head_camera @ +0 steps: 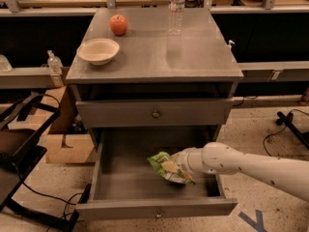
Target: Place green rice chip bag into middle drawer
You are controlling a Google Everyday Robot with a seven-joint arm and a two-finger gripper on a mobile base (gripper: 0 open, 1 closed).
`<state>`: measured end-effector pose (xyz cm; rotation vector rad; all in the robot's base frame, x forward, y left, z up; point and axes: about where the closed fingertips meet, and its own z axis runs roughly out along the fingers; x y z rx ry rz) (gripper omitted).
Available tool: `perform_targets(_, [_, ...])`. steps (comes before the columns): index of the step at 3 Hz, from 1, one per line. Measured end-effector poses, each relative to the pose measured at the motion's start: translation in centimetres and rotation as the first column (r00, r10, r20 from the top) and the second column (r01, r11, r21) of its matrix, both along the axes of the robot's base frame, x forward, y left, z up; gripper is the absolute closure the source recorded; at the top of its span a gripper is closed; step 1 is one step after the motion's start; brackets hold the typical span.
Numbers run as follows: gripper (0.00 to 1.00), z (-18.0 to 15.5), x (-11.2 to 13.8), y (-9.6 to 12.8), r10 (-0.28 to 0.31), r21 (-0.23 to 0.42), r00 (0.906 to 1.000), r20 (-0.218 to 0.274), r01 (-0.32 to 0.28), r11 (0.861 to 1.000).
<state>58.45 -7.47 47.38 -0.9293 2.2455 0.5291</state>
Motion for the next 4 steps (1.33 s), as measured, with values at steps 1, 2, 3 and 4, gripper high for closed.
perform_targets(1, [0.58, -0.08, -0.05, 0.15, 0.002, 0.001, 1.0000, -0.002, -0.002, 1.000])
perform_targets(2, [0.27, -0.19, -0.11, 0.37, 0.006, 0.002, 1.0000, -0.004, -0.006, 1.000])
perform_targets(3, [0.04, -0.25, -0.15, 0.50, 0.008, 0.003, 1.0000, -0.005, -0.008, 1.000])
perform_targets(4, [0.00, -0.29, -0.17, 0.58, 0.009, 0.003, 0.9999, -0.006, -0.009, 1.000])
